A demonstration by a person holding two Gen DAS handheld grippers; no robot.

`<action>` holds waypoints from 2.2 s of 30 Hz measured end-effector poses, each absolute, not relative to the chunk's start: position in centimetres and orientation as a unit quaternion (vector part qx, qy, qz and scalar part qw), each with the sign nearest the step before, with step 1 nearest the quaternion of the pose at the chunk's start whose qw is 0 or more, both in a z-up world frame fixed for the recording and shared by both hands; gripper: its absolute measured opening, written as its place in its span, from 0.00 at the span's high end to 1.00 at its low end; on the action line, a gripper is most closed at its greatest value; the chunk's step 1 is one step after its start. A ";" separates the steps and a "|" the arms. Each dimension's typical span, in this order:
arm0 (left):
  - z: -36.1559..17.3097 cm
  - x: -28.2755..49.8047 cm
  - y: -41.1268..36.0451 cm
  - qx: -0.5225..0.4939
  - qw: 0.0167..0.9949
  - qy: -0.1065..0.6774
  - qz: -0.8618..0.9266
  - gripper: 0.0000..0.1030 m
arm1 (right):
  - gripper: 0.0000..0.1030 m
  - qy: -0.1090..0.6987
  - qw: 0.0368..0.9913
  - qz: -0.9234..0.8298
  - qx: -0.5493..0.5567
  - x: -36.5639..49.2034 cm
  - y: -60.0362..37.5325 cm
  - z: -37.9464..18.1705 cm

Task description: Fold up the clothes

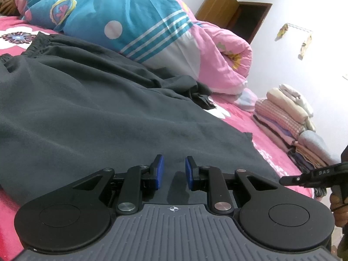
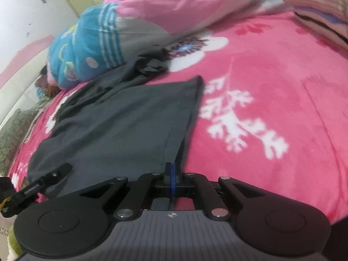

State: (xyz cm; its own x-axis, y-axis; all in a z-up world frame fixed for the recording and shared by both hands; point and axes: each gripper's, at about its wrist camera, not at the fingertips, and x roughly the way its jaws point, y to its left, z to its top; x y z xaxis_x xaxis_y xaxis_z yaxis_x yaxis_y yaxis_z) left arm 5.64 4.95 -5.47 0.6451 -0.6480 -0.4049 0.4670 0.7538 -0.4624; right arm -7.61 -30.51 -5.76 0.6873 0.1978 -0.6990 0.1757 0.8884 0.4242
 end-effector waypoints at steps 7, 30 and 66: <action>-5.5 5.5 5.1 -0.160 0.893 0.284 -0.311 0.80 | 0.96 0.383 0.877 0.009 0.288 -9.0 -31.4 -5.9; -5.6 5.2 6.0 -0.171 0.893 0.284 -0.305 0.80 | 0.80 0.434 0.895 0.058 0.082 -13.8 -23.7 -6.7; -4.6 1.8 8.2 -0.123 0.891 0.327 -0.291 0.79 | 0.78 0.399 0.906 0.135 0.036 -11.3 -19.6 -6.3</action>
State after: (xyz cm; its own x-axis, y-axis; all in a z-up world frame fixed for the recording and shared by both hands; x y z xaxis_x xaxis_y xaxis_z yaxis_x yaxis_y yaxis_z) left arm 1.80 8.23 -4.62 0.6176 -0.5980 -0.5109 0.4372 0.8010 -0.4090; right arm -11.26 -19.58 -6.32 0.6448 0.2730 -0.7140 -0.2152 0.9611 0.1732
